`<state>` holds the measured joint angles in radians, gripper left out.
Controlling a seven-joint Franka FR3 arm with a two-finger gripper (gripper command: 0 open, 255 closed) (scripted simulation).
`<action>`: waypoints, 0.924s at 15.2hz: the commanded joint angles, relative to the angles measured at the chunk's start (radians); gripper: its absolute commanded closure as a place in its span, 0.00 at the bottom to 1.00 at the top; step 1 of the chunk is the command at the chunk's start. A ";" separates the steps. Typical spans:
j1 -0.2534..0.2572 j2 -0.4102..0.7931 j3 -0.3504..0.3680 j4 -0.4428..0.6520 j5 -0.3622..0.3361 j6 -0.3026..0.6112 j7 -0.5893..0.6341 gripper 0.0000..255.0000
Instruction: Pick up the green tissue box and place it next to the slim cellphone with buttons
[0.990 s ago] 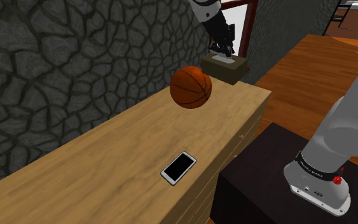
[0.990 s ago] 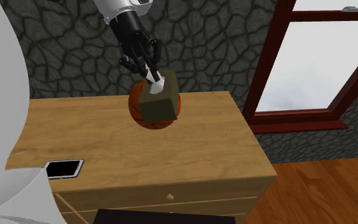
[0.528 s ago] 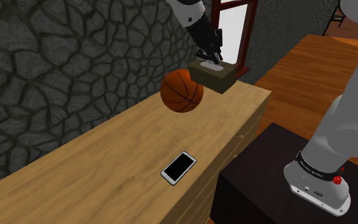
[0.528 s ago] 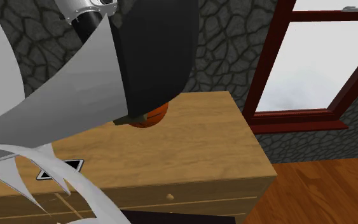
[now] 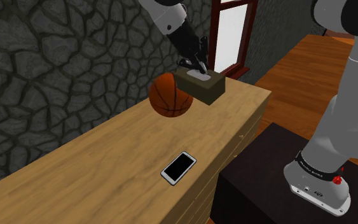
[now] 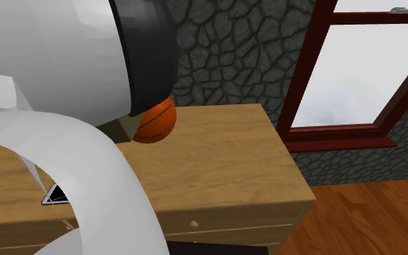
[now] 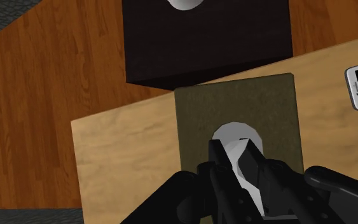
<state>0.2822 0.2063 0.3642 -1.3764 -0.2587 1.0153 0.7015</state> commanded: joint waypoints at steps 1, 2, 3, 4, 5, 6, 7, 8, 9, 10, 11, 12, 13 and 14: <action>0.001 -0.001 0.002 -0.023 0.005 0.022 0.011 1.00; 0.000 -0.004 0.001 -0.042 0.008 0.036 0.013 1.00; -0.002 -0.008 0.001 -0.060 0.010 0.051 0.015 1.00; -0.004 -0.011 0.000 -0.077 0.012 0.066 0.017 1.00; -0.005 -0.013 0.000 -0.094 0.014 0.080 0.019 1.00; -0.007 -0.016 0.000 -0.111 0.015 0.094 0.021 1.00; -0.008 -0.018 -0.001 -0.127 0.017 0.108 0.023 1.00; -0.009 -0.020 -0.001 -0.142 0.018 0.122 0.025 1.00; -0.010 -0.021 -0.001 -0.158 0.020 0.136 0.027 1.00; -0.011 -0.022 -0.002 -0.173 0.021 0.150 0.029 1.00; -0.012 -0.023 -0.002 -0.187 0.022 0.163 0.032 1.00; -0.013 -0.024 -0.002 -0.202 0.023 0.177 0.034 1.00; -0.014 -0.024 -0.003 -0.216 0.023 0.190 0.036 1.00; -0.015 -0.024 -0.003 -0.229 0.024 0.203 0.038 1.00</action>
<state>0.2681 0.1796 0.3617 -1.5943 -0.2345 1.2048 0.7375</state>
